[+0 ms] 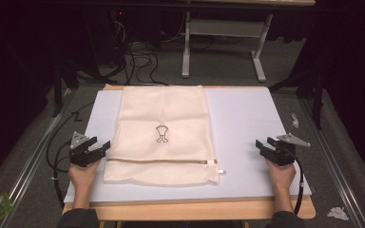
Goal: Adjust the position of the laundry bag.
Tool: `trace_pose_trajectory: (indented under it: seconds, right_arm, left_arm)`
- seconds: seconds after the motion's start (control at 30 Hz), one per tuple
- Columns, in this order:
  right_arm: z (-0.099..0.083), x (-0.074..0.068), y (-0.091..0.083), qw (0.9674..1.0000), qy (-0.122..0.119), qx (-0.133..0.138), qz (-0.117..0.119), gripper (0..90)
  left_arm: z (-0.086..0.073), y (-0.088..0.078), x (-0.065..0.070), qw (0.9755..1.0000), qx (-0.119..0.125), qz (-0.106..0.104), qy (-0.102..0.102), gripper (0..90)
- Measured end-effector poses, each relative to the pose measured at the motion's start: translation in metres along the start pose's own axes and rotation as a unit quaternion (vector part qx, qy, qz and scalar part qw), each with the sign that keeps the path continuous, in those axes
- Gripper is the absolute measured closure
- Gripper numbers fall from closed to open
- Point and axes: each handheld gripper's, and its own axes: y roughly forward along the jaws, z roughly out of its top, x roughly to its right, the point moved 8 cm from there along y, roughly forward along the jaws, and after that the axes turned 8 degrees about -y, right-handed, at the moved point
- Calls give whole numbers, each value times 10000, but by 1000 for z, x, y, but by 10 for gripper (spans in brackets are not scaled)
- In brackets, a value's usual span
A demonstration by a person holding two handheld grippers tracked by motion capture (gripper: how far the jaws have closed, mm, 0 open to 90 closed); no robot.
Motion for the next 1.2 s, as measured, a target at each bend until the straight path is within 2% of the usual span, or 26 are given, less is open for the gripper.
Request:
trace_pose_trajectory:
  seconds: [0.37,0.47,0.57,0.73,0.83,0.87,1.0,1.2]
  right_arm:
    - [0,0,1,10000,-25,-36,-16,445]
    - [0,0,1,10000,-5,-55,1,445]
    - [0,1,1,10000,-2,-32,9,446]
    - [0,1,1,10000,4,-57,-17,445]
    - [-1,0,3,9999,-3,-124,16,438]
    - [-1,0,3,9999,9,-160,19,435]
    - [-1,0,5,9997,16,-252,47,434]
    - [0,0,4,9997,-36,-246,-3,427]
  left_arm:
    - [0,0,0,10000,23,-12,-42,352]
    - [1,-2,-2,9999,88,-15,-97,382]
    - [1,-2,-1,9999,113,-29,-60,398]
    - [0,0,-1,10000,-8,-64,-72,384]
    - [0,1,-1,9998,-63,-147,-124,380]
    - [0,2,-3,9995,-118,-178,-240,381]
    - [1,1,-6,9990,-124,-220,-378,376]
    - [2,1,-1,9986,-143,-314,-409,344]
